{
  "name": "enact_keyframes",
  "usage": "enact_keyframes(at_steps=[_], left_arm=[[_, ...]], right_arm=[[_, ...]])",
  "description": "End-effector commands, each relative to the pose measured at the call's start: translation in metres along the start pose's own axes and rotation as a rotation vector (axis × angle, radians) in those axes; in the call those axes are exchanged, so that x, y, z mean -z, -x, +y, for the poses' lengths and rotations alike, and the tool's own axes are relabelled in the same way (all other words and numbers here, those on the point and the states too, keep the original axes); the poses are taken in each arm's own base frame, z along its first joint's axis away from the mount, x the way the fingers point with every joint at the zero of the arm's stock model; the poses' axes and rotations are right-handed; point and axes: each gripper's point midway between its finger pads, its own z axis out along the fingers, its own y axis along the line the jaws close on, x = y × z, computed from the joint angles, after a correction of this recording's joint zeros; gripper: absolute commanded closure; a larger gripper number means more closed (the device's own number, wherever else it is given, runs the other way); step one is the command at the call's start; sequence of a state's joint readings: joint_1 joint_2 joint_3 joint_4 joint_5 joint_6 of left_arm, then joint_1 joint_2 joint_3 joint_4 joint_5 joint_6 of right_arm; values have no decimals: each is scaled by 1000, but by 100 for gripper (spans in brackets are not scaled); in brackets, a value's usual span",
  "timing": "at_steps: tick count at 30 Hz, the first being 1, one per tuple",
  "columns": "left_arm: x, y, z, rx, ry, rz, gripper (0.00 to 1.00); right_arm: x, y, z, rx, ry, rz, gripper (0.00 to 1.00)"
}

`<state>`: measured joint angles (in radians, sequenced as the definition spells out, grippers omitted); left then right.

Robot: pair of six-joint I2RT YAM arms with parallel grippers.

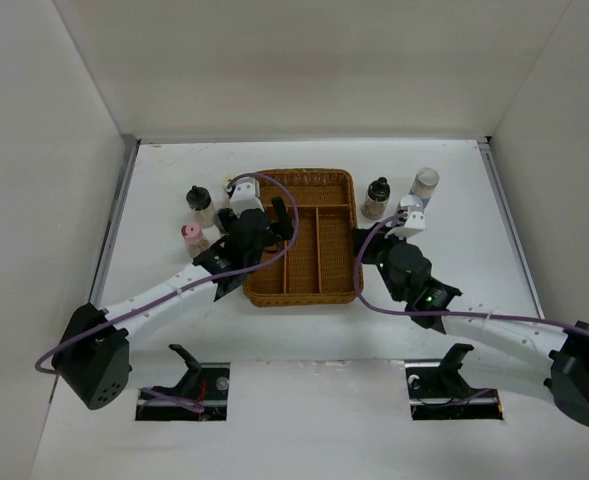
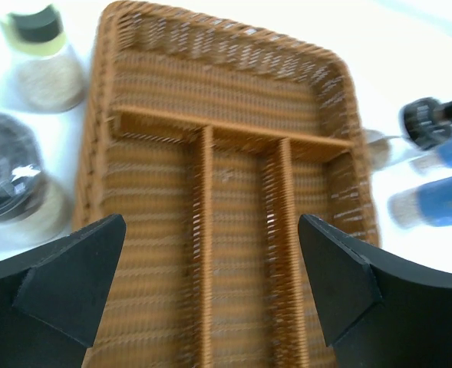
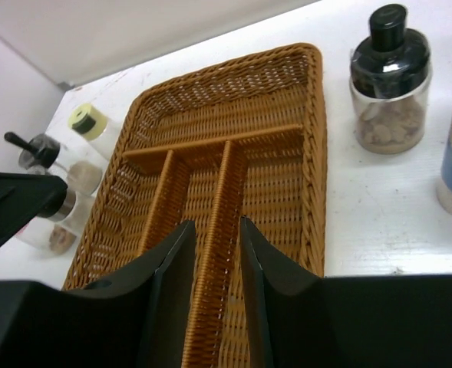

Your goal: Organize the condiment bottles

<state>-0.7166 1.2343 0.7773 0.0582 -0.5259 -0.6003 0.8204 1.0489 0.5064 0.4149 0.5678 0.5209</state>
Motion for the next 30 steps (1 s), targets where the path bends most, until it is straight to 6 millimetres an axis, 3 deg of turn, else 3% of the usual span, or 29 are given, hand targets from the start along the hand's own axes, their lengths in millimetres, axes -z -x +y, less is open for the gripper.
enact_keyframes(at_steps=[1, 9, 17, 18, 19, 20, 21, 22, 26, 30], left_arm=[[11, 33, 6, 31, 44, -72, 0], [28, 74, 24, 35, 61, -171, 0], [53, 95, 59, 62, 108, -239, 1], [55, 94, 62, 54, 120, -235, 12], [57, 93, 67, 49, 136, -231, 41], [57, 91, 73, 50, 156, -225, 58], [55, 89, 78, 43, 173, -208, 60], [53, 86, 82, 32, 192, -187, 57], [31, 61, 91, -5, 220, -82, 28], [6, 48, 94, -32, 238, -16, 18]], right_arm=[[0, 1, 15, -49, 64, -11, 65], [-5, -17, 20, 22, 50, 59, 84], [2, -20, 23, 25, 70, 96, 88], [3, -22, 24, 21, 77, 104, 87], [3, -23, 24, 17, 82, 109, 85], [2, -23, 23, 12, 78, 109, 82], [2, -24, 20, 12, 72, 107, 76], [1, -23, 18, 10, 68, 102, 70], [2, -23, 21, -10, 106, 98, 40], [3, -28, 27, -24, 168, 104, 22]])
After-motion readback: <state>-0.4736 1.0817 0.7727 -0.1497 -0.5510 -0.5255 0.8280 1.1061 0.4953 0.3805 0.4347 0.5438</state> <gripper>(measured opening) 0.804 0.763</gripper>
